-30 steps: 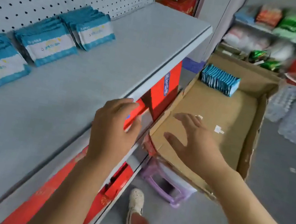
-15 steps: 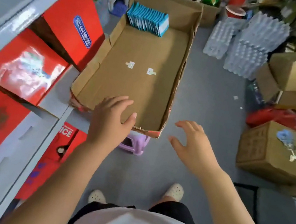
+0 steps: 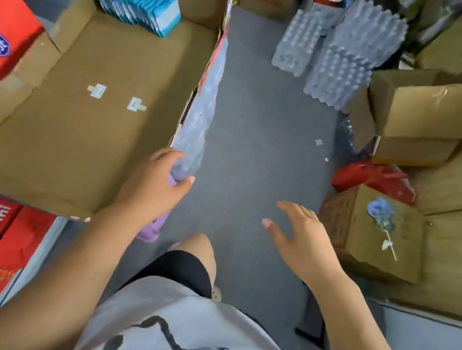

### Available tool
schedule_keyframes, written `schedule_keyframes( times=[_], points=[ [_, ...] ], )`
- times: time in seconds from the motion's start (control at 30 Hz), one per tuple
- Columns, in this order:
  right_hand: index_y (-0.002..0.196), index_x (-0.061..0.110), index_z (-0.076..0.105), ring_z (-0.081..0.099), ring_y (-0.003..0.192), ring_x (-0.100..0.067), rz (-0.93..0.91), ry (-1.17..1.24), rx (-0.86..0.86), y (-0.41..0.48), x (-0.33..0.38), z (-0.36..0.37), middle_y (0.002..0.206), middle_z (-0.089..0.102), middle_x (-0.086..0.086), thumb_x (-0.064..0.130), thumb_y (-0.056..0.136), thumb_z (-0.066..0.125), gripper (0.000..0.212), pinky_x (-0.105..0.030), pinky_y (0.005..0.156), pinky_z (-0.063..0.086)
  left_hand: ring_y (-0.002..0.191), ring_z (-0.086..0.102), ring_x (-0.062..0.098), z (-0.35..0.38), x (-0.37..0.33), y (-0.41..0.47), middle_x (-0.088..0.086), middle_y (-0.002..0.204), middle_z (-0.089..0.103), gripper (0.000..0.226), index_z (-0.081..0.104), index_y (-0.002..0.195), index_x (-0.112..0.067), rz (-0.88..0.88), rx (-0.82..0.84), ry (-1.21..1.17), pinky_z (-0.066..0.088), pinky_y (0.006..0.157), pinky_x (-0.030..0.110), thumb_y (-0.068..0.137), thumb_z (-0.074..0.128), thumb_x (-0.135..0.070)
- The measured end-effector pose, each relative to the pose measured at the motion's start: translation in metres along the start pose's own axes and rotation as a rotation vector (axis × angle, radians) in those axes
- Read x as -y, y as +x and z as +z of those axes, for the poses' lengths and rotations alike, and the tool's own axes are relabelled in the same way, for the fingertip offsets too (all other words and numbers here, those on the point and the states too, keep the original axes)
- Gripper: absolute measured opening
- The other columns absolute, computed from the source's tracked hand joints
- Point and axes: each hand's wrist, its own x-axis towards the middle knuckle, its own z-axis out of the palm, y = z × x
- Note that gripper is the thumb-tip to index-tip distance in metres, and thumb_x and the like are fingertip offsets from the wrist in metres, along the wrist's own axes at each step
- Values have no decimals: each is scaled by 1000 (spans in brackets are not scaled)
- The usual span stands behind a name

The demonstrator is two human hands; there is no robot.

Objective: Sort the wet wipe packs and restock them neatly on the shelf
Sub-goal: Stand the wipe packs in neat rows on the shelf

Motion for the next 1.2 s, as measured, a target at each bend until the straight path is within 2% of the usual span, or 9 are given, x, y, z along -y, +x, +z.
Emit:
schedule_keyframes(
  times=[0.1,0.3,0.43,0.6,0.73,0.83,1.0,1.1,1.2],
  points=[
    [140,17,52,45,133,-21,-63,13,36,53,2,-1,144,53,4,53,95,57,58,-33,106,40,138,46,20,1,9,33,-3,153,50,50,55,143,-17,-99,0,73,30,100,22,96,66,-32],
    [145,21,47,38,139,-18,-191,-22,84,178,27,-20,155,41,9,47,96,60,57,-33,108,39,146,39,26,7,33,129,3,161,42,62,49,151,-19,-292,45,110,34,118,42,96,62,-45],
    [147,22,43,36,137,-16,-224,-65,171,252,55,-40,154,41,12,42,97,60,56,-31,108,36,148,37,26,1,37,195,6,161,41,61,49,150,-18,-385,62,108,33,118,41,97,61,-45],
    [145,23,46,37,139,-19,-417,-118,246,361,105,-56,153,43,6,41,96,61,55,-40,110,41,136,50,34,-19,45,278,11,148,55,58,54,143,-10,-432,1,151,44,108,46,96,63,-41],
    [145,23,45,37,139,-17,-516,-153,371,450,152,-58,151,44,4,43,97,60,55,-40,109,42,144,40,38,-32,59,318,18,160,39,69,48,149,-11,-529,-2,215,39,112,51,93,65,-48],
    [144,22,46,44,135,-21,-637,-245,426,529,198,-54,146,49,-2,38,94,66,56,-36,107,41,148,34,37,-38,68,342,14,166,30,71,40,155,-16,-612,-52,188,33,117,52,96,60,-50],
    [143,16,48,43,136,-24,-847,-388,576,649,284,-37,147,49,-7,29,91,72,59,-23,110,27,153,28,32,-29,62,381,8,169,22,76,29,160,-20,-836,-138,40,28,121,50,97,56,-53],
    [145,15,44,43,134,-25,-969,-438,616,701,330,-27,146,46,-8,32,86,77,69,-26,108,30,152,28,33,-11,49,404,7,169,24,76,30,160,-21,-1008,-180,-80,29,120,51,97,58,-54],
    [150,15,34,37,139,-26,-1133,-679,575,749,363,-5,153,38,-8,39,83,78,84,-33,110,30,151,29,35,10,41,434,9,169,22,75,30,159,-19,-1145,-179,-143,32,118,54,97,58,-51]
  ],
)
